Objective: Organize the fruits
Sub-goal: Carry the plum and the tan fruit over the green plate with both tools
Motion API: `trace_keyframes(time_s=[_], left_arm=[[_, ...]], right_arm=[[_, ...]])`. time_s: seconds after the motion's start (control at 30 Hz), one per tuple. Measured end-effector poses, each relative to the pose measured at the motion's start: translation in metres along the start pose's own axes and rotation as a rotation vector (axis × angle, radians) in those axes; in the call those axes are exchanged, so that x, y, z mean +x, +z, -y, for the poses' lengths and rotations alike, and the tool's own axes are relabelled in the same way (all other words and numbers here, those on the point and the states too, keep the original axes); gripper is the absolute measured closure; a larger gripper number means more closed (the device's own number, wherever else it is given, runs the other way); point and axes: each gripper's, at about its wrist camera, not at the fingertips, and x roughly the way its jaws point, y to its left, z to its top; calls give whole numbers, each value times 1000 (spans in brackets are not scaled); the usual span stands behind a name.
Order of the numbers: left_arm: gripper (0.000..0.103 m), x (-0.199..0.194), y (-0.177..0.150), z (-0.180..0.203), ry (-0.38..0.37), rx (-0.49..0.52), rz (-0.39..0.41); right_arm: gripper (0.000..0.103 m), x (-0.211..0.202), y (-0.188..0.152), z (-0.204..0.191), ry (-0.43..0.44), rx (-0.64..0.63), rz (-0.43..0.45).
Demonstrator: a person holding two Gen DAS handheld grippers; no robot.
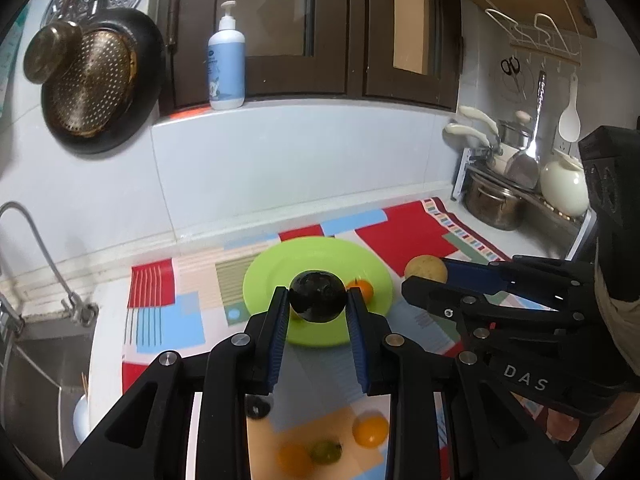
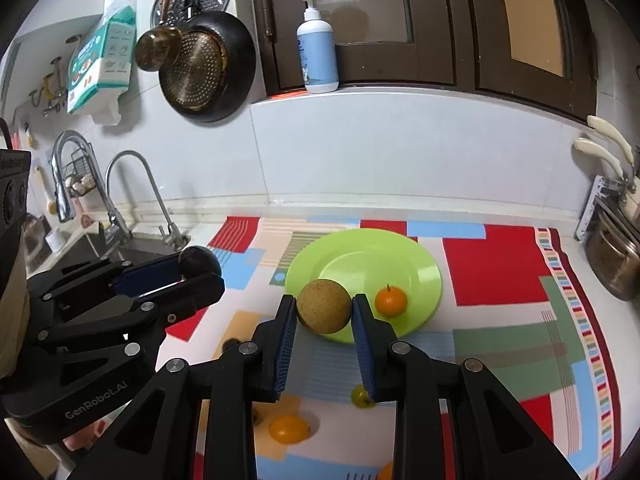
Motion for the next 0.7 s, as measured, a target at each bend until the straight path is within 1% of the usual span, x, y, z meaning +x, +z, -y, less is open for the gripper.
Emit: trace_keyframes(time_s=[0.23,0.7], left_arm=[[74,23,22,-6,-5,7,-11],[74,87,43,-26,-45,-16,-120]], right_arm=[[74,21,22,15,-6,16,-23],[74,75,58,38,-11,17,-98]])
